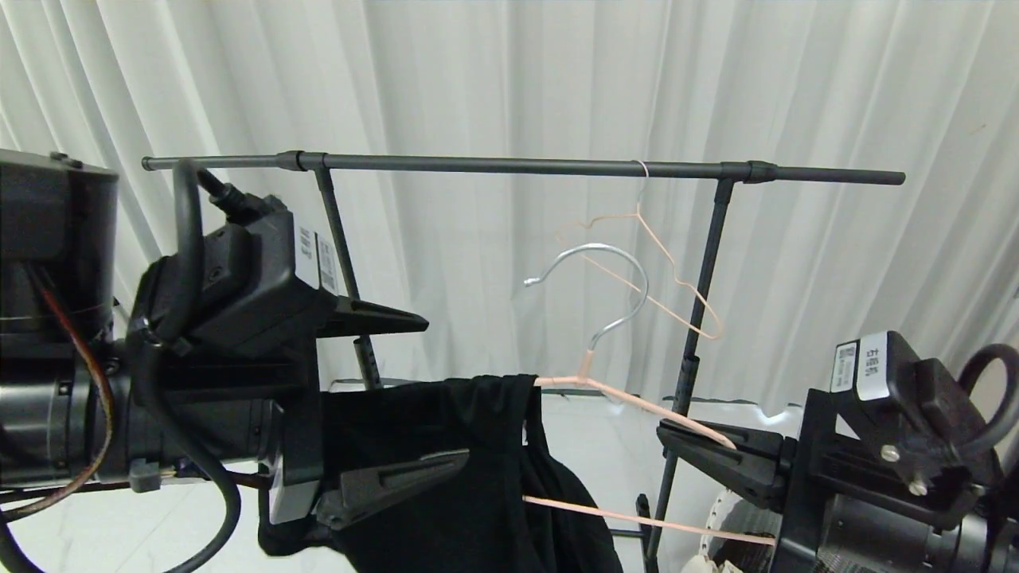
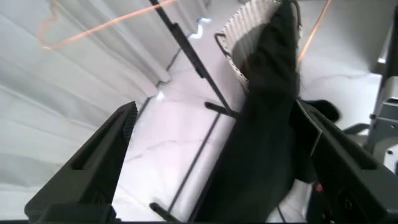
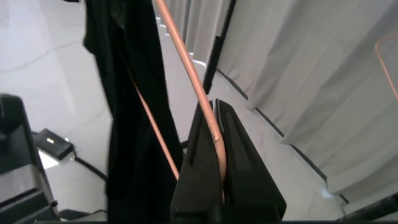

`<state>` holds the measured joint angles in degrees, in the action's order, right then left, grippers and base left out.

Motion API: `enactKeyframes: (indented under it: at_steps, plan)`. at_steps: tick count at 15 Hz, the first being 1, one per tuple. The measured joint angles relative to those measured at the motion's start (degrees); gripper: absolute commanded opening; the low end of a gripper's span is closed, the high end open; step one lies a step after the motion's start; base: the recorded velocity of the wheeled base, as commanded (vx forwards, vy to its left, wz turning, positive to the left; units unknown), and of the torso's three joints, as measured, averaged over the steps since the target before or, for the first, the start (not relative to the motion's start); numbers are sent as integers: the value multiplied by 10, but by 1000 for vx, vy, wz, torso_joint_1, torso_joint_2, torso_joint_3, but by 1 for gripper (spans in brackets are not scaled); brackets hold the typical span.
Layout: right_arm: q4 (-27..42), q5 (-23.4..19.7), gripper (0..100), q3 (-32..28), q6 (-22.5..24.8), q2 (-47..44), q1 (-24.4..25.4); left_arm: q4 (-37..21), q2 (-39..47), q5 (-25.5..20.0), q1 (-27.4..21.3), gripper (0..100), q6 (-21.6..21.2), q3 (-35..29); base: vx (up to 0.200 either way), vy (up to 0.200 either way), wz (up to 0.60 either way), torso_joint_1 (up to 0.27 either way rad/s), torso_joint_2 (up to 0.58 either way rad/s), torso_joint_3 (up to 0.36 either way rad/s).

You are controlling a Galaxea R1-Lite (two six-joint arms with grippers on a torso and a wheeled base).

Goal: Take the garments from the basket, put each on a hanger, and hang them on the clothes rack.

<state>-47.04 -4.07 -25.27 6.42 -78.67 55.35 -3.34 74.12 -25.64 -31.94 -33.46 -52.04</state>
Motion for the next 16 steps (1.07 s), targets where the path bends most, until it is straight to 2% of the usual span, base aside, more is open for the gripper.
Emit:
enactKeyframes:
  at_steps: [7, 8, 13, 16]
  plan:
    - [3, 0, 0, 4, 5, 7, 47, 1, 3, -4, -44, 100, 0, 55, 0, 0, 0, 0, 0, 0]
    - [4, 1, 0, 4, 7, 7, 50, 1, 3, -5, -49, 0, 0, 59, 0, 0, 0, 0, 0, 0]
    - [3, 2, 0, 5, 8, 7, 53, 0, 3, -6, -54, 0, 4, 67, 0, 0, 0, 0, 0, 0]
    - [3, 4, 0, 7, 8, 7, 53, 0, 3, -7, -54, 0, 30, 73, 0, 0, 0, 0, 0, 0]
